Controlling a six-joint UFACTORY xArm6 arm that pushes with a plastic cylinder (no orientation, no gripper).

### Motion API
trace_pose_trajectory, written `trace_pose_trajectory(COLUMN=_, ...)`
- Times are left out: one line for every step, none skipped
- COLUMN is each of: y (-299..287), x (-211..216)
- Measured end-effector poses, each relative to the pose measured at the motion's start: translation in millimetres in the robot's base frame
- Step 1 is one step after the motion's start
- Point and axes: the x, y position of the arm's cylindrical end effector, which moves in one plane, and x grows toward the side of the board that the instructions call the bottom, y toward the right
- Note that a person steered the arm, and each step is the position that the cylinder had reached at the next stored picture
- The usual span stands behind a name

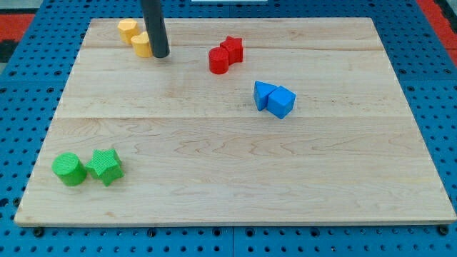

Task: Put the cube towards the bottom center side

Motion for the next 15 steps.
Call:
trace_pose_trajectory(y=-23, x=-21)
trace_pose_trajectory(y=-25, x=-32)
trace_pose_trajectory(y=-23, x=-44)
trace_pose_trajectory(y=25, x=-48)
trace_pose_trajectory(y=58, x=-57)
trace_pose_trajectory(y=78, x=-69)
trace_pose_trajectory(y=96, x=-81)
trace_pose_trajectory(y=117, x=-87)
trace_pose_trajectory(y=134, x=-90)
trace_pose_trajectory(y=144, x=-90)
trace_pose_trajectory(y=186, x=-73)
trace_pose_trajectory(y=258, x=-8)
trace_pose_trajectory(y=281, x=88)
trace_pose_trajectory(y=254, x=154)
trace_pose_trajectory(y=241, x=166)
